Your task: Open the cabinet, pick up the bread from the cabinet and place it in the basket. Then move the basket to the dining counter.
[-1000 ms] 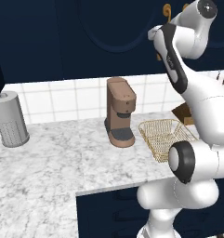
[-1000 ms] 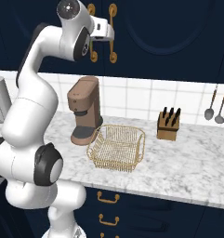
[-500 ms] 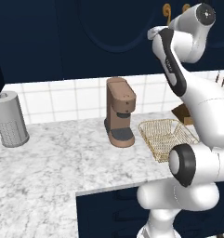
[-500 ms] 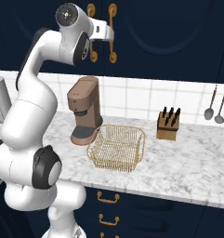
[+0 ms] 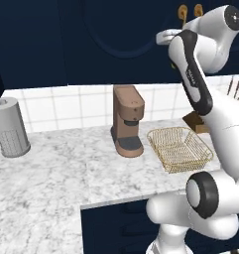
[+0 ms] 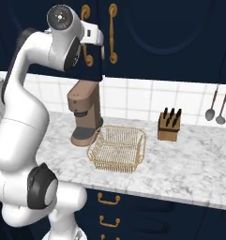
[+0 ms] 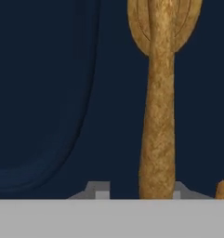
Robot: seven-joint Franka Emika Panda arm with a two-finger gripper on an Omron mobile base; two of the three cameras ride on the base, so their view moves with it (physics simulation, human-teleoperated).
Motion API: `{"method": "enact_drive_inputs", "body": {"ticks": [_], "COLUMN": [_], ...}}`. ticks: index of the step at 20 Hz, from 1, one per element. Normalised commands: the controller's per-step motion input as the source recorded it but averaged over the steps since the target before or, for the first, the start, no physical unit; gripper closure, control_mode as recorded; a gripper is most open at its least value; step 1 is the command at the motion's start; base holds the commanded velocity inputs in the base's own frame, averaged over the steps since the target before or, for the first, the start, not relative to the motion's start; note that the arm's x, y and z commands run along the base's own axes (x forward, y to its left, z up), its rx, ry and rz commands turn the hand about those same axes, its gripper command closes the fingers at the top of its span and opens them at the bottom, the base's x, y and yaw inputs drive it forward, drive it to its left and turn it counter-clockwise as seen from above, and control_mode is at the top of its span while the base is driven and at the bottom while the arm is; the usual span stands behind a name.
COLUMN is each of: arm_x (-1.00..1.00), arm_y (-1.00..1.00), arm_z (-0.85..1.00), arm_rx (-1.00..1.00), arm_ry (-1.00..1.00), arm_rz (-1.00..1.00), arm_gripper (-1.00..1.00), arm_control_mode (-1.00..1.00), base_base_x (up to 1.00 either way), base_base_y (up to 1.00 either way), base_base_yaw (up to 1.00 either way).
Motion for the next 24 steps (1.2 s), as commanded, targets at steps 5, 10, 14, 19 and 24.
{"method": "enact_drive_inputs", "body": {"ticks": [5,10,14,19,24], "arm_x": [-0.84,-0.9,-0.89,-0.83,-0.67], "arm_y": [1.0,1.0,1.0,1.0,1.0], "arm_z": [0.0,0.0,0.0,0.0,0.0], "arm_rx": [0.01,0.0,0.0,0.0,0.0], "arm_ry": [-0.01,0.0,0.0,0.0,0.0], "arm_rz": [0.09,0.05,0.04,0.03,0.02], "arm_gripper": [1.0,1.0,1.0,1.0,1.0], "arm_control_mode": [-1.0,-1.0,-1.0,-1.0,-1.0], "base_base_x": [0.0,0.0,0.0,0.0,0.0], "base_base_y": [0.0,0.0,0.0,0.0,0.0], "base_base_yaw": [0.0,0.0,0.0,0.0,0.0]}}
